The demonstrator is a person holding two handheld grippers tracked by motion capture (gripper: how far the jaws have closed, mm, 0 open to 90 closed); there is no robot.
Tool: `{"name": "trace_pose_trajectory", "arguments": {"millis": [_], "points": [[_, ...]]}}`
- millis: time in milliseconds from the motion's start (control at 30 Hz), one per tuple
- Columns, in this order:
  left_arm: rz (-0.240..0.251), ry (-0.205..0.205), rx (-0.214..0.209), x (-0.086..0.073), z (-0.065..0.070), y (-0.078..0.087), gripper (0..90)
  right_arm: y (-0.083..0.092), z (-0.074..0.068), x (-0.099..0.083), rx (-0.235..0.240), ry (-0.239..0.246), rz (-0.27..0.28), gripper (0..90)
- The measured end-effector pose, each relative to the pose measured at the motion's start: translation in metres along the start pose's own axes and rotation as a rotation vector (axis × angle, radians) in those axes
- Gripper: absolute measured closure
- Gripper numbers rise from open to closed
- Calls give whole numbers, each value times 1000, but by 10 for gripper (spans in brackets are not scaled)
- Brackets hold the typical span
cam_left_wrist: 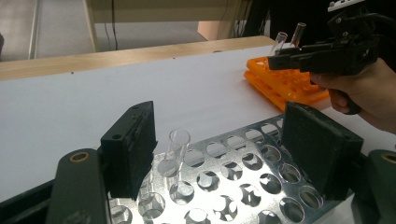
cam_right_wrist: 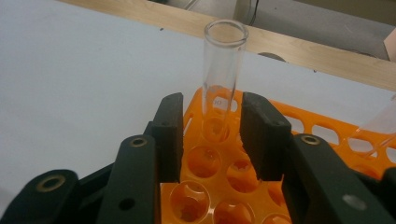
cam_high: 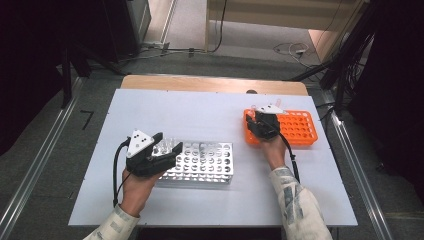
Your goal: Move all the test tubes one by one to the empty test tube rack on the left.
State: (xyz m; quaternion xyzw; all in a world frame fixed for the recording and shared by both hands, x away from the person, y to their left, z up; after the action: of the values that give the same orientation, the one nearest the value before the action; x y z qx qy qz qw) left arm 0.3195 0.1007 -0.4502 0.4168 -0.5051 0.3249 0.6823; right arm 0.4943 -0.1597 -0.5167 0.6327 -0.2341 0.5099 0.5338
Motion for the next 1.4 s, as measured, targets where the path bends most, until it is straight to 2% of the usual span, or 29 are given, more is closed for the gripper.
{"name": "trace_pose_trajectory", "arguments": {"millis": [233,433,667,767,1067,1400], "points": [[3,1,1,1,1,1,265,-4,0,5,-2,4,1,648],[4,2,7,2,-2,2,260,-10,1,5,-2,-3,-24,720],[0,1,14,1,-3,1,247,-8,5,9,-3,-16,-11,730],[-5,2,25,1,-5,1,206,-4,5,13,-1,-18,2,729],[-9,2,27,1,-4,1,186,13,3,30,19,-14,29,730],[-20,0,33,-1,-6,1,181,45,-9,35,104,11,33,730]]}}
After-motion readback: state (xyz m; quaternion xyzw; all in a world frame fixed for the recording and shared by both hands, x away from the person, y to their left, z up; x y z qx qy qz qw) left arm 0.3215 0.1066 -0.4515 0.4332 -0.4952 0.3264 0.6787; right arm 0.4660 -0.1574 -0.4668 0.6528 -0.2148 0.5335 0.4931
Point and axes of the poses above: each handheld gripper's, and its own axes: y roughly backward along the jaws, x roughly out of its top, z roughly to its right, the point moved 10 cm from there along -y, roughly forward along the jaws, and after that the axes turned 7 degrees about z, right-handed, at the moved point
